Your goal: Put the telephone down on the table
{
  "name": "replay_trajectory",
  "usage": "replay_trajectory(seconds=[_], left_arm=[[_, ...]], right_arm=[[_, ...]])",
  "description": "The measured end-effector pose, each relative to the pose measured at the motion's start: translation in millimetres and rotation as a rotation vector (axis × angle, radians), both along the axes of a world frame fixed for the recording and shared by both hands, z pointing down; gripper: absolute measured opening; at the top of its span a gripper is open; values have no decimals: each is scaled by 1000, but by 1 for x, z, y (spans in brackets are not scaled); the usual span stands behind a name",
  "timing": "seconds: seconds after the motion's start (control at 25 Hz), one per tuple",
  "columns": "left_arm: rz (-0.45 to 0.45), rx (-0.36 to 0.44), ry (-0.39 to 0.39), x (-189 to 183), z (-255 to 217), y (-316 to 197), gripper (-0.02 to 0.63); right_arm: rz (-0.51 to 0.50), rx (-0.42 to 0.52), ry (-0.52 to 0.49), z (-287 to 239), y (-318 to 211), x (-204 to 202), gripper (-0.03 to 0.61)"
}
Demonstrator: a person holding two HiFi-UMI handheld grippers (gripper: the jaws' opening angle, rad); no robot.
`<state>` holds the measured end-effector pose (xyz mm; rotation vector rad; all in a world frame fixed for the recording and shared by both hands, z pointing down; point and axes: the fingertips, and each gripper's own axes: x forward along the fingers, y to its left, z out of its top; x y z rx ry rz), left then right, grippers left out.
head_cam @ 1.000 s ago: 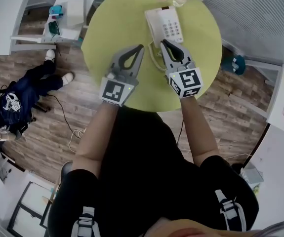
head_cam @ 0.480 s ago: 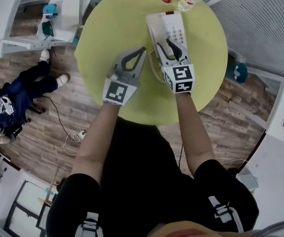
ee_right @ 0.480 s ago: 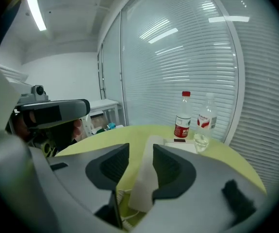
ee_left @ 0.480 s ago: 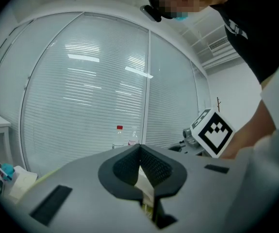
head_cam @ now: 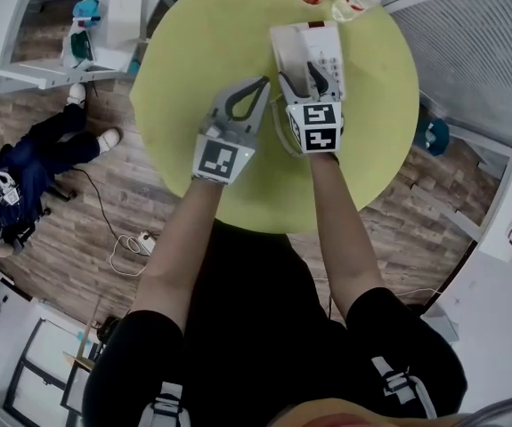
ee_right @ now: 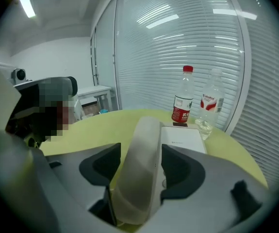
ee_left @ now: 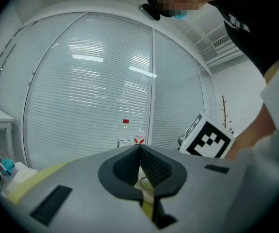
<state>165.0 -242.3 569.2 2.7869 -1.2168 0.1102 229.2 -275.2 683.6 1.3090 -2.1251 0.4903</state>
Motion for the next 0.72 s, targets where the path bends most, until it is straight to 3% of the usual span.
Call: replay_trajectory(seconds=[0.32,0.72], left_arm=[[-28,-47,20,-11,9,-2,6],[-43,-21,0,-32,0,-7,6]], right_arm=[[23,-74,41,25,-7,-3,259],[107,-111,-27,22,-7,0,221]])
